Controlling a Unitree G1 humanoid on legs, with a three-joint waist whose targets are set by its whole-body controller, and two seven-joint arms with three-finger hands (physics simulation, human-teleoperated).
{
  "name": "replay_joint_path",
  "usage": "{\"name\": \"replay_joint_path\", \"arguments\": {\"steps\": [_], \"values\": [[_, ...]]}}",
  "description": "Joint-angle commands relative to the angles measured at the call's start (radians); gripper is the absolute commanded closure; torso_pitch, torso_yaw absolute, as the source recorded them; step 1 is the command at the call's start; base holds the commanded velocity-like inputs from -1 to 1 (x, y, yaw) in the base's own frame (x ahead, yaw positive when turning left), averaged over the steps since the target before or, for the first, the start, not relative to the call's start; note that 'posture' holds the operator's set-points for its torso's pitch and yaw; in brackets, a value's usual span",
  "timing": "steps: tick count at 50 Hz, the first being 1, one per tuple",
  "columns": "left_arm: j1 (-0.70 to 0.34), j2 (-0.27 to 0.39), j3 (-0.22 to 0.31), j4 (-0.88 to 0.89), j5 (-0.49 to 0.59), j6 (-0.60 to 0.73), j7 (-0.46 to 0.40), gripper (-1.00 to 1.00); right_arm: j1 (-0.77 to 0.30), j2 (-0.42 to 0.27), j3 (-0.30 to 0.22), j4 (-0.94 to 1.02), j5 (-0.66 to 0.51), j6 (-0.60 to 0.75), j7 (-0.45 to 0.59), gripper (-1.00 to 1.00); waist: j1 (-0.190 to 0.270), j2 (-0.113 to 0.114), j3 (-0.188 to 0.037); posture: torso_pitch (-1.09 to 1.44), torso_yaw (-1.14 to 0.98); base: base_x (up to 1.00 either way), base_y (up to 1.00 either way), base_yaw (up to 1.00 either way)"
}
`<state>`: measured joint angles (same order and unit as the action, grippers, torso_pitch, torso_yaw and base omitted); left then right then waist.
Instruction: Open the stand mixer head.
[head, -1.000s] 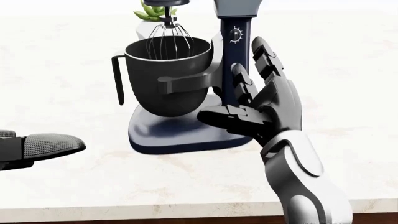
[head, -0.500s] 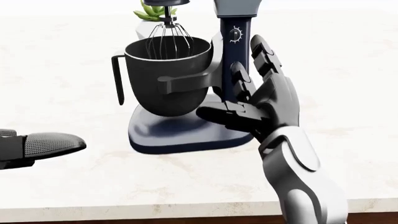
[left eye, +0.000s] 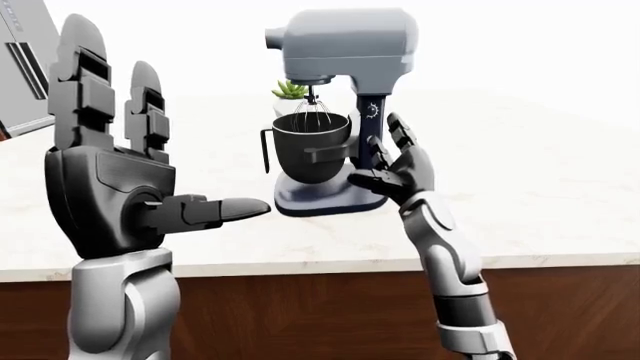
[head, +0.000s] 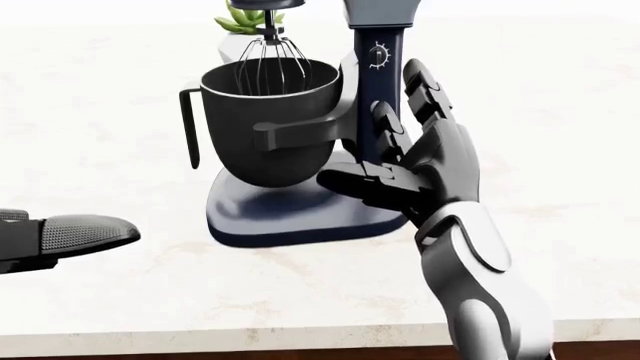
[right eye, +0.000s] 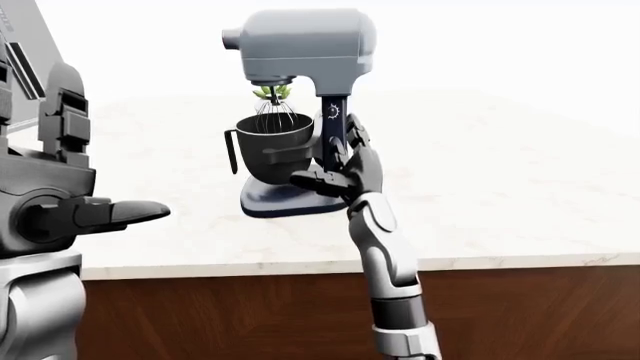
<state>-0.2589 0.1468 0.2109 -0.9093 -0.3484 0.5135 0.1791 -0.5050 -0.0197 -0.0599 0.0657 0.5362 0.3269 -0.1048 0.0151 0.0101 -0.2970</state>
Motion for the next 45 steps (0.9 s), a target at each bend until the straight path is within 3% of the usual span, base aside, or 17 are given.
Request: {"name": "replay_joint_path", "arguments": {"steps": [1, 45], "values": [[-0.022, 0.006, 0.003, -0.015, 0.0, -0.016, -0.001, -0.99, -0.034, -0.003, -0.002, -0.031, 0.001, -0.029, 0.009, -1.0, 0.0, 0.002, -0.005, -0.41, 0.0, 0.0, 0.0, 0.0], [-0.022, 0.007, 0.004, -0.006, 0.0, -0.021, -0.001, -0.99, -0.073, 0.001, -0.002, 0.08, -0.014, -0.084, 0.041, -1.0, -0.001, 0.004, -0.003, -0.41, 0.0, 0.0, 0.0, 0.0]]}}
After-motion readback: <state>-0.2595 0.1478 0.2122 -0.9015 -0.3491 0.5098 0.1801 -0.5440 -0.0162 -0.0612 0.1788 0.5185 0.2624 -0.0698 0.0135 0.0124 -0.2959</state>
